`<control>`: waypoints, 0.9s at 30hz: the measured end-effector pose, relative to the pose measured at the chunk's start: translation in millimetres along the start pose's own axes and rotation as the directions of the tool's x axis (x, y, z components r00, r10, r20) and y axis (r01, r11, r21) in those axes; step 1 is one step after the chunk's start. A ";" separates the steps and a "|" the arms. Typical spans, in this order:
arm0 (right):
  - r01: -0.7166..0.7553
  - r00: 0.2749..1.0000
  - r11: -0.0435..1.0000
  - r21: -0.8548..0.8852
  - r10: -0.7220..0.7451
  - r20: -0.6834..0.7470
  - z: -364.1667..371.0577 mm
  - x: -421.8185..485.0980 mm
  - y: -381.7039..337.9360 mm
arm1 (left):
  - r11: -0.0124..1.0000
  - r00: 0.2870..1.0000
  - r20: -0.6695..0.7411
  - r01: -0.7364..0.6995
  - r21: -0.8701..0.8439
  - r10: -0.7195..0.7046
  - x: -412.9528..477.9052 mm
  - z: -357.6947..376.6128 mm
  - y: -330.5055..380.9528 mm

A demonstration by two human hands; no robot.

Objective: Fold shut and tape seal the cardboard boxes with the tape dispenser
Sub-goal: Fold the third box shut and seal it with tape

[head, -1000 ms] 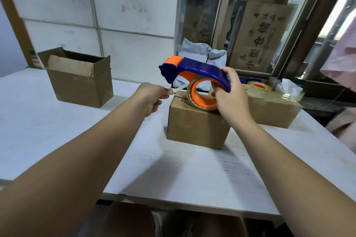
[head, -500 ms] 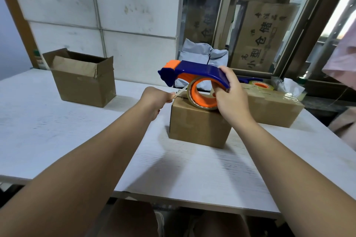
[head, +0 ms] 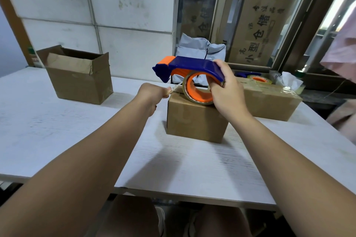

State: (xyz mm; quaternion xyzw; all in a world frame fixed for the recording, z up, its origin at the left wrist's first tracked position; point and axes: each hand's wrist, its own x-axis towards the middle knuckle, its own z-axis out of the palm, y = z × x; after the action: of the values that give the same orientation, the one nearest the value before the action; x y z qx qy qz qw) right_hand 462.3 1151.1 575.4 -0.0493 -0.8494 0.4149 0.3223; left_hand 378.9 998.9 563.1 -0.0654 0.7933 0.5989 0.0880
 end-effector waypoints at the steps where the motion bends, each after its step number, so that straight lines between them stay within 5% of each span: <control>1: 0.003 1.000 1.000 -0.007 -0.003 0.001 0.2 0.2 0.3 | 1.000 1.000 -0.008 0.001 0.003 -0.001 -0.1 1.5 0.0; 11: 0.017 1.000 1.000 -0.023 -0.017 -0.018 2.3 -0.1 0.9 | 0.985 0.998 -0.021 -0.060 -0.164 0.058 -12.6 14.6 -8.8; 19: 0.020 0.999 0.999 -0.033 -0.021 -0.027 3.5 -0.4 2.0 | 0.917 0.977 0.125 0.208 -0.341 -0.175 -19.1 23.7 -32.1; 25: 0.024 1.000 0.999 -0.023 -0.025 -0.017 1.8 -0.9 1.3 | 0.918 0.990 -0.114 -0.119 -0.377 0.081 -6.1 24.9 -28.4; 27: 0.025 0.999 0.999 -0.019 -0.026 -0.021 2.2 -1.0 1.1 | 0.873 0.992 -0.085 -0.122 -0.471 0.092 -5.8 21.5 -20.3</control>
State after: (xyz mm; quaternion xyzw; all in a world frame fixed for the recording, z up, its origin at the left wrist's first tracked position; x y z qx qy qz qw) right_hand 461.6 1150.0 573.1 -0.0459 -0.8505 0.4021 0.3359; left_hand 390.1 1014.1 539.6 -0.0590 0.6267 0.7769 0.0122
